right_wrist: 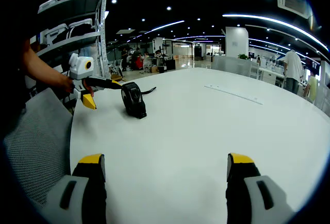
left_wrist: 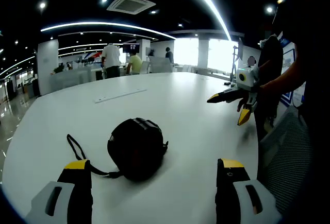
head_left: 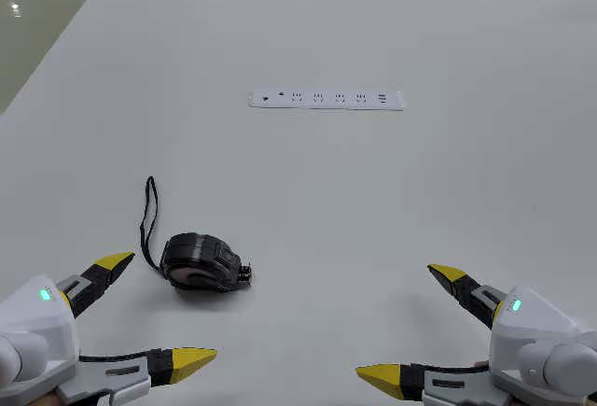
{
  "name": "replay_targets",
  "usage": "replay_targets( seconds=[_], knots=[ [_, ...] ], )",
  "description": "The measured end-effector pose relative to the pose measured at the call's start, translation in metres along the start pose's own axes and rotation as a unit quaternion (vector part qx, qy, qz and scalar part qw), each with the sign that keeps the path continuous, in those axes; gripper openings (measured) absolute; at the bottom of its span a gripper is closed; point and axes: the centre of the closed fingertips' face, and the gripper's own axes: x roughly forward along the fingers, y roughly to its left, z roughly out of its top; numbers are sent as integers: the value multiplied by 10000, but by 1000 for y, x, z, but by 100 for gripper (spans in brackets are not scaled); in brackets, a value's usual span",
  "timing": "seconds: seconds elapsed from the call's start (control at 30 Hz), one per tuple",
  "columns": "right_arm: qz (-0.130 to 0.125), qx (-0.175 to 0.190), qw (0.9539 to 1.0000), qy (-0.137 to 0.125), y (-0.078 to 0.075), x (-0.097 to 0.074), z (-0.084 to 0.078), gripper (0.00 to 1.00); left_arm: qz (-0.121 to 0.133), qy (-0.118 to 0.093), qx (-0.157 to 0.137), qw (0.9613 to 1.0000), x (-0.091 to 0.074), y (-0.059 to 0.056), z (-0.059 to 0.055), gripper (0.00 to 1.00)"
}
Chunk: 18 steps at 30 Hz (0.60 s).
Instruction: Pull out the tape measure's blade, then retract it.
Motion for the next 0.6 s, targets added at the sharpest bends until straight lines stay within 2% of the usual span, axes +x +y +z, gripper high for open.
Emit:
replay_targets(
  seconds=[0.6],
  knots=[
    [61,-28,10000,18,2,0,1,100,-28,19,63,10000,-1,0,1,98]
  ],
)
